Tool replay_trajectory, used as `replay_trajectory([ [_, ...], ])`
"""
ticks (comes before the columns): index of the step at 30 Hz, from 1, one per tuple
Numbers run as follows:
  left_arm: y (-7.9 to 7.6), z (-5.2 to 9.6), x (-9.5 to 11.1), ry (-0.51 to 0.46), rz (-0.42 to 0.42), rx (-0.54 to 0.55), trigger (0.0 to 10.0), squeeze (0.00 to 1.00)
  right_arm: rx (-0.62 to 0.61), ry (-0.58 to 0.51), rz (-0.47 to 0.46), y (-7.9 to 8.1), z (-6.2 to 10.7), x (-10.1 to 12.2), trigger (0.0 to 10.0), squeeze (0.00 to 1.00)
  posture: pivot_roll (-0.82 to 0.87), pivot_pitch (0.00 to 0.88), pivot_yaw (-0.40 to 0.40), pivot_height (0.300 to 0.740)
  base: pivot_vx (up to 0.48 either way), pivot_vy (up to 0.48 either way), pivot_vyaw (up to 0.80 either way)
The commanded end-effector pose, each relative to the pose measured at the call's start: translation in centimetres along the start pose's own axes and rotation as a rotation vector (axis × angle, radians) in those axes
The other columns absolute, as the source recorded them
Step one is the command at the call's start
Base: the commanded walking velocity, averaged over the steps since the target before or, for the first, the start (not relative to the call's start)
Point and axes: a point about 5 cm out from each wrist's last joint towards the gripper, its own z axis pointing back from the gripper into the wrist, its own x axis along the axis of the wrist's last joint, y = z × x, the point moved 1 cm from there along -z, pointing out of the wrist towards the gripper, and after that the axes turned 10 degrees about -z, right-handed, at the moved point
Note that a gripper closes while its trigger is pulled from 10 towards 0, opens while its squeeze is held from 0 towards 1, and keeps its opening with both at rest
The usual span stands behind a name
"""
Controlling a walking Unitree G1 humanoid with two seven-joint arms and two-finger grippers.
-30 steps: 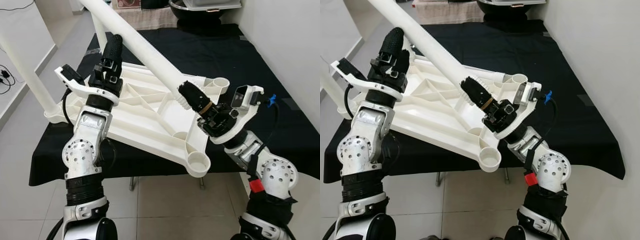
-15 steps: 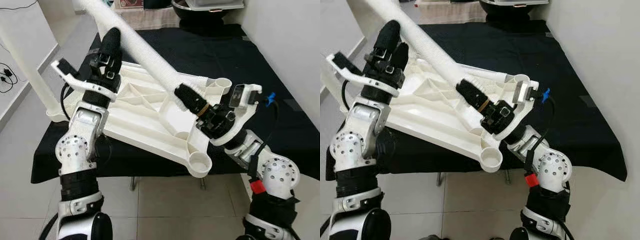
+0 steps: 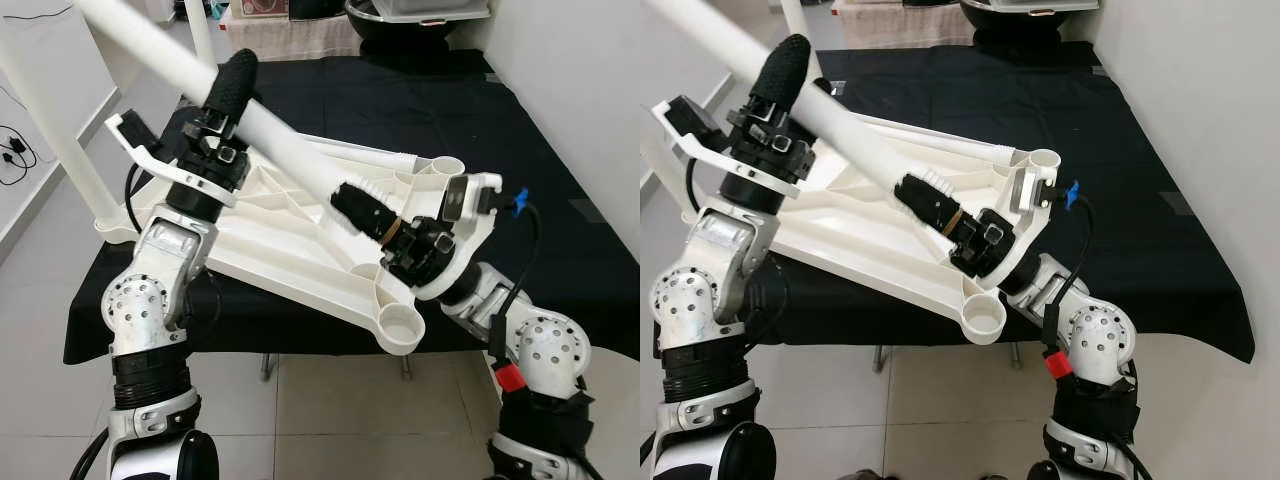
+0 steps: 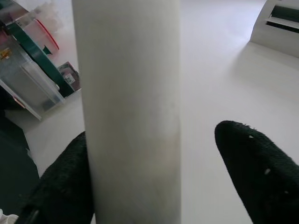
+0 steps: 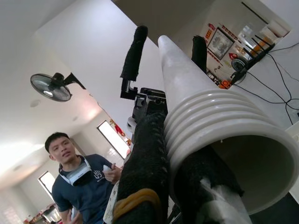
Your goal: Building children table
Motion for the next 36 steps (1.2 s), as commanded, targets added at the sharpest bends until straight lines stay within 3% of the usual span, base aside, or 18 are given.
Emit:
replay_trajectory([
  [1,-0.1,0.0,0.6,-0.008,-0.005,-0.023,0.0,0.0,-0.004,-0.009,0.01,-0.1,0.2,0.0,0.0,0.0,-0.06,0.111,0.033,0.74,0.0,0.0,0.0],
  [15,-0.7,0.4,0.5,0.021,0.023,-0.072,0.0,0.0,-0.015,-0.009,0.057,-0.2,0.5,0.4,0.0,0.0,-0.05,0.119,0.041,0.74,0.0,0.0,0.0],
  [16,-0.7,0.4,0.5,0.02,0.025,-0.072,0.0,0.0,-0.028,-0.018,0.063,-0.4,0.5,0.5,10.0,0.0,-0.05,0.118,0.042,0.74,0.0,0.0,0.0],
  [17,-0.7,0.4,0.5,0.02,0.025,-0.072,0.0,0.0,-0.028,-0.018,0.063,-0.4,0.5,0.5,10.0,0.0,-0.05,0.118,0.042,0.74,0.0,0.0,0.0],
  [19,-0.6,0.4,0.7,0.001,0.019,-0.065,0.0,0.0,-0.033,-0.041,0.065,-0.5,0.6,0.5,10.0,1.0,-0.05,0.115,0.042,0.74,0.0,0.0,0.0],
  [24,-1.2,-0.4,2.7,-0.07,-0.022,-0.079,0.0,0.0,-0.033,-0.042,0.063,-0.6,1.1,0.1,10.0,1.0,-0.05,0.105,0.04,0.74,0.0,0.0,0.0],
  [26,-2.1,-1.0,4.9,-0.111,-0.076,-0.112,0.0,0.0,-0.041,-0.03,0.062,-0.7,1.9,0.0,10.0,1.0,-0.05,0.103,0.04,0.74,0.0,0.0,0.0],
  [29,-2.8,-1.4,6.4,-0.127,-0.126,-0.136,0.0,0.0,-0.055,-0.013,0.07,-0.7,2.9,0.1,10.0,1.0,-0.06,0.099,0.043,0.74,0.0,0.0,0.0],
  [34,-3.5,-1.7,8.2,-0.112,-0.212,-0.165,0.0,0.0,-0.116,0.027,0.108,-0.9,4.9,0.3,10.0,1.0,-0.05,0.101,0.046,0.74,0.0,0.0,0.0],
  [35,-3.6,-1.7,8.4,-0.065,-0.266,-0.172,0.0,0.0,-0.18,0.035,0.155,-1.3,5.9,0.8,10.0,1.0,-0.05,0.103,0.047,0.74,0.0,0.0,0.0],
  [36,-3.6,-1.7,8.4,-0.065,-0.266,-0.172,0.0,0.0,-0.18,0.035,0.155,-1.3,5.9,0.8,10.0,1.0,-0.05,0.103,0.047,0.74,0.0,0.0,0.0],
])
